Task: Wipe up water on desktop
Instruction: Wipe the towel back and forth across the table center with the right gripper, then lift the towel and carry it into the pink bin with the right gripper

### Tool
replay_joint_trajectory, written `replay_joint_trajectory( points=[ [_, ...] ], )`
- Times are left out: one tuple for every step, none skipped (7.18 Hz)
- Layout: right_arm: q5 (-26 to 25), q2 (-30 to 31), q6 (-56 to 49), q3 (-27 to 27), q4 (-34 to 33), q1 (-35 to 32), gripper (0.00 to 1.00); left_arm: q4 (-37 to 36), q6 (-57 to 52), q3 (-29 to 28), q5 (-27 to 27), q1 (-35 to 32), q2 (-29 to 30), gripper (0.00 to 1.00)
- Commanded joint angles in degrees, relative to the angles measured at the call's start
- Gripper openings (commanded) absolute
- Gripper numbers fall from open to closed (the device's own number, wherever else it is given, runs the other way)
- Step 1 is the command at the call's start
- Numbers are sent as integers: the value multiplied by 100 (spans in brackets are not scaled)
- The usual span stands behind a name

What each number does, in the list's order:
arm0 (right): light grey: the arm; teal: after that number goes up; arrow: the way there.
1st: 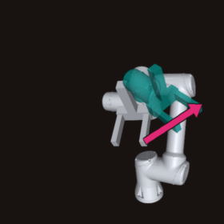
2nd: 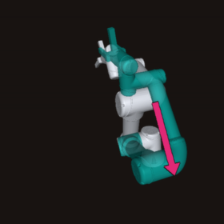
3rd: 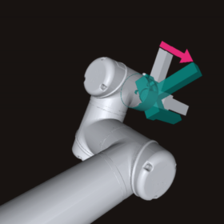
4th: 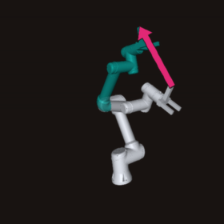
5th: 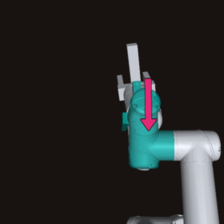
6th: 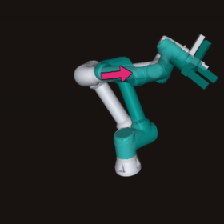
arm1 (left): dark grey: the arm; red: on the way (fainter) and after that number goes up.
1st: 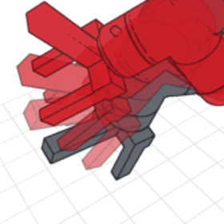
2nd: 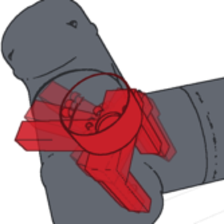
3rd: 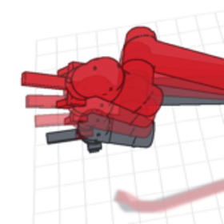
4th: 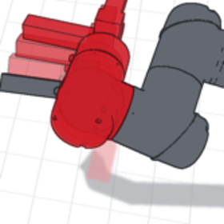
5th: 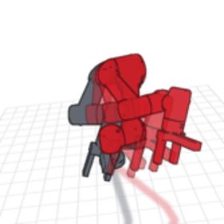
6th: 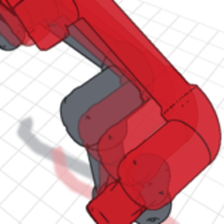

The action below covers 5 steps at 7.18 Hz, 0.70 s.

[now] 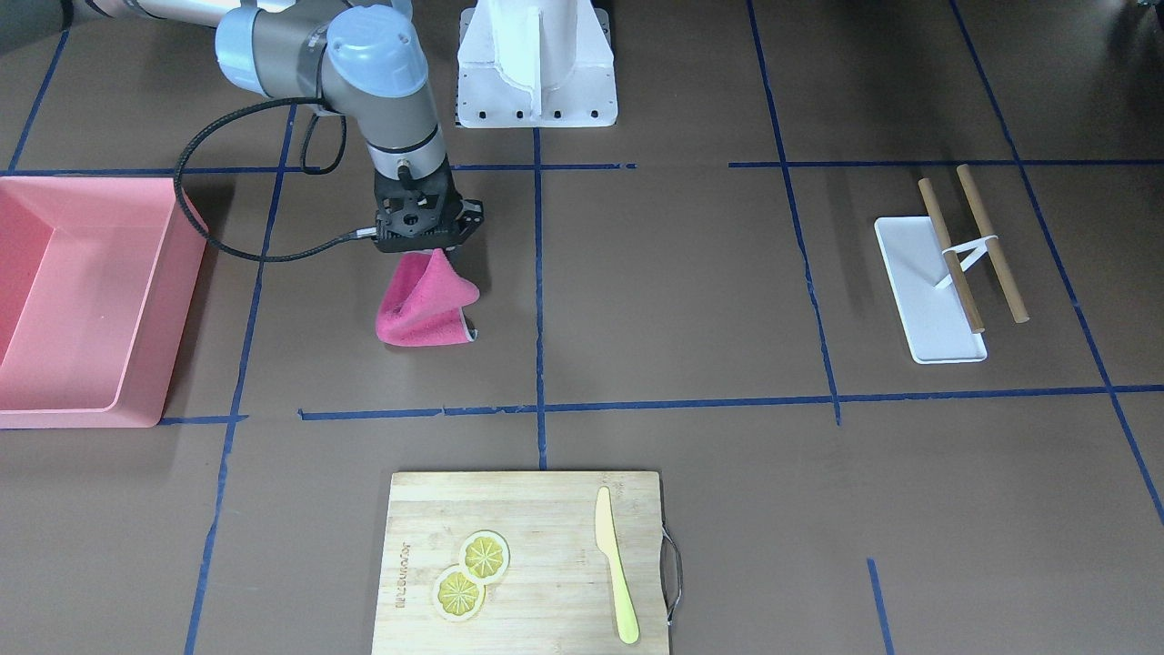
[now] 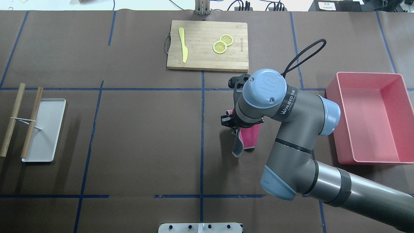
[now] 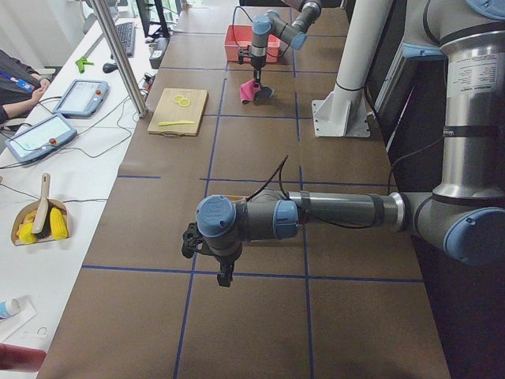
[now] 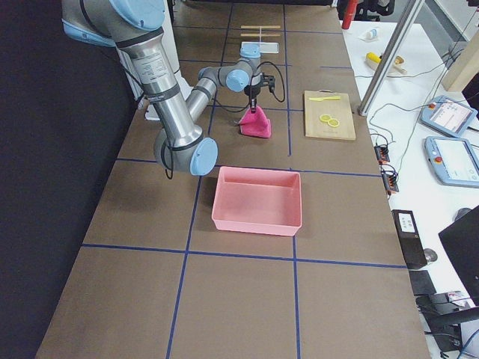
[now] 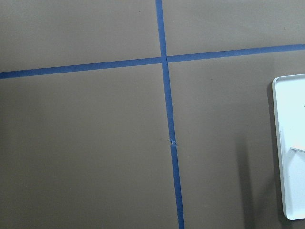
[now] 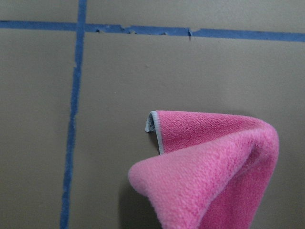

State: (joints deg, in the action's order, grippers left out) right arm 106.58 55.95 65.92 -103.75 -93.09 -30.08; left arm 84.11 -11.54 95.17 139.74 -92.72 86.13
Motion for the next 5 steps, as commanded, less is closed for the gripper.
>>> replay_joint_trajectory(
  points=[
    [151, -50, -25, -615, -775, -259, 0, 0, 3, -7, 98, 0, 0, 100],
    [248, 107, -453, -1124, -1207, -461, 0, 0, 3, -7, 98, 0, 0, 100],
    [292, 222, -814, -1564, -1707, -759, 0, 0, 3, -16, 98, 8, 0, 100],
    [519, 241, -1365, -1847, -2182, -1171, 0, 0, 3, -8, 106, 0, 0, 100],
    [817, 537, -1971, -2198, -2430, -1576, 0, 0, 3, -7, 106, 0, 0, 100]
  ],
)
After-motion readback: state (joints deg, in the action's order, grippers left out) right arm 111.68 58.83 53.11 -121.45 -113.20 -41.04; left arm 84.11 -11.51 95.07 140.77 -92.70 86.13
